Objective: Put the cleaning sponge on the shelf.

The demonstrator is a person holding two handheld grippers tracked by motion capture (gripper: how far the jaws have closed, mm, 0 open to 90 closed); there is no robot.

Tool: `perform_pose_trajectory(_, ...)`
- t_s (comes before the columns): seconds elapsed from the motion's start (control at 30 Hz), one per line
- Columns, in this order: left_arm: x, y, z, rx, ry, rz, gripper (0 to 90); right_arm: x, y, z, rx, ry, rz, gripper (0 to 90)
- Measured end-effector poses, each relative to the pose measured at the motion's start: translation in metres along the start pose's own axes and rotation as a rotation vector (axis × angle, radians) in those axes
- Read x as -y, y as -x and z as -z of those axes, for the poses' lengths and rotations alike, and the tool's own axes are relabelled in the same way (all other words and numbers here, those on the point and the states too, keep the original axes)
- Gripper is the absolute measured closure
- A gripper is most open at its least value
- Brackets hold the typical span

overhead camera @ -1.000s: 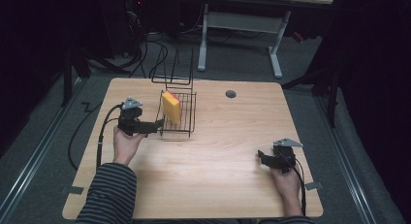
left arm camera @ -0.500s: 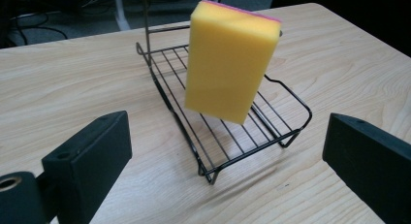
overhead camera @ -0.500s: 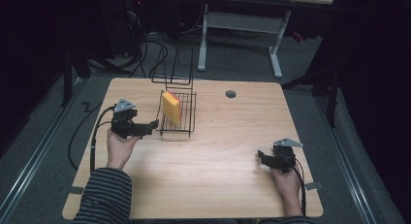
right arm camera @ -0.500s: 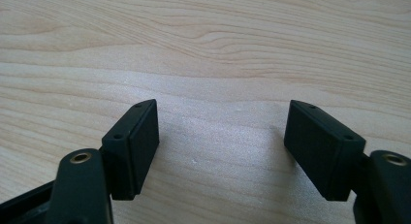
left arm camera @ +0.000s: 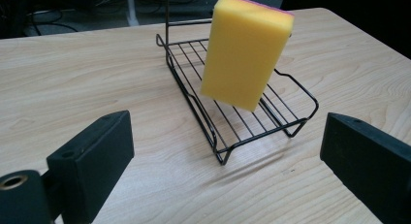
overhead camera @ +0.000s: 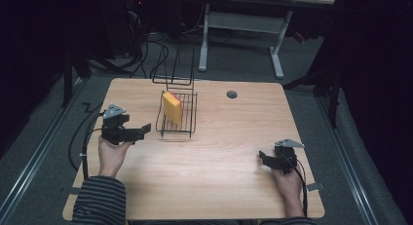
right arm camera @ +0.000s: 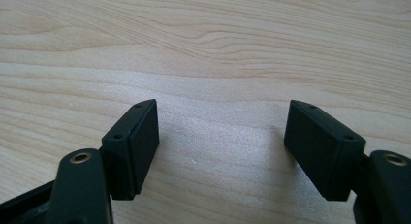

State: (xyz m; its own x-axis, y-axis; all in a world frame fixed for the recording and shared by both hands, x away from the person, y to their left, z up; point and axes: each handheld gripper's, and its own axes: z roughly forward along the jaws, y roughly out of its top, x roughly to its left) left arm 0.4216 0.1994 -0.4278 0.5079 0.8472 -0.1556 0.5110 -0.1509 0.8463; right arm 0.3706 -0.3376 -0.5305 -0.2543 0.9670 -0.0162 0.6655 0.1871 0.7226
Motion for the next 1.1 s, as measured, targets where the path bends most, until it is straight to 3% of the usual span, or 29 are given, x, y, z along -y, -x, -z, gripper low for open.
perform_pose_trajectory(0.47, 0.022, -0.013, 0.019, -0.025, 0.038, 0.069, 6.8, 0.0, -0.001, 0.0, 0.0, -0.001, -0.005, 28.7)
perform_pose_trajectory(1.1, 0.048, -0.019, 0.028, -0.047, 0.033, 0.104, 7.3, 0.0, 0.0, 0.0, 0.001, -0.001, -0.004, 28.7)
